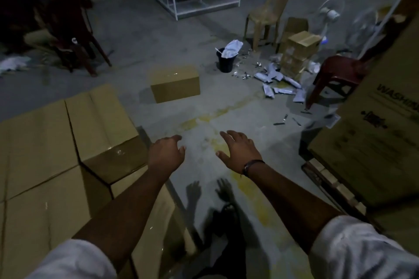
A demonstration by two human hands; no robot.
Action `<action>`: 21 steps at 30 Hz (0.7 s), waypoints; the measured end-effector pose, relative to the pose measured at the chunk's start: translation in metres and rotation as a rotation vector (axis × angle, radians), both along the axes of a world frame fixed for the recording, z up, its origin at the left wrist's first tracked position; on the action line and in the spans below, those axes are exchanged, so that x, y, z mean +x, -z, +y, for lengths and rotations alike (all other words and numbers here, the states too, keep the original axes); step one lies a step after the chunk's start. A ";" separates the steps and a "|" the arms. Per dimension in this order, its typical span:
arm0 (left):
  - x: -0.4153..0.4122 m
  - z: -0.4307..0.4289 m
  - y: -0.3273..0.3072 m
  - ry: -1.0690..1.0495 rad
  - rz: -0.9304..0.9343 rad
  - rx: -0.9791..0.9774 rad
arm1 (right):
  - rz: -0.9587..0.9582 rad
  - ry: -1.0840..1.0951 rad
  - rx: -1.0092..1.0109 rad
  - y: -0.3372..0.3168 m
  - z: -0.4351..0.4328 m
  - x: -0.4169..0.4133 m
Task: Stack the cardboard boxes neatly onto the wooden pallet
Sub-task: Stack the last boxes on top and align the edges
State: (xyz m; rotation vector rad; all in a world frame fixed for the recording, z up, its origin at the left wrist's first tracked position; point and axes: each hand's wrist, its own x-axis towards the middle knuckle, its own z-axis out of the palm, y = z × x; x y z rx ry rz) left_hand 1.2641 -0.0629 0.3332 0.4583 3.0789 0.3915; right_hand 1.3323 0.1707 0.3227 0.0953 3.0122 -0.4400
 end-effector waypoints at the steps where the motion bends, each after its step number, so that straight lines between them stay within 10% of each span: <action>1: -0.021 0.007 0.004 -0.025 0.006 0.010 | -0.001 -0.025 0.010 0.002 0.012 -0.020; 21: -0.353 0.176 0.055 -0.333 -0.163 0.120 | -0.084 -0.224 -0.051 0.032 0.200 -0.422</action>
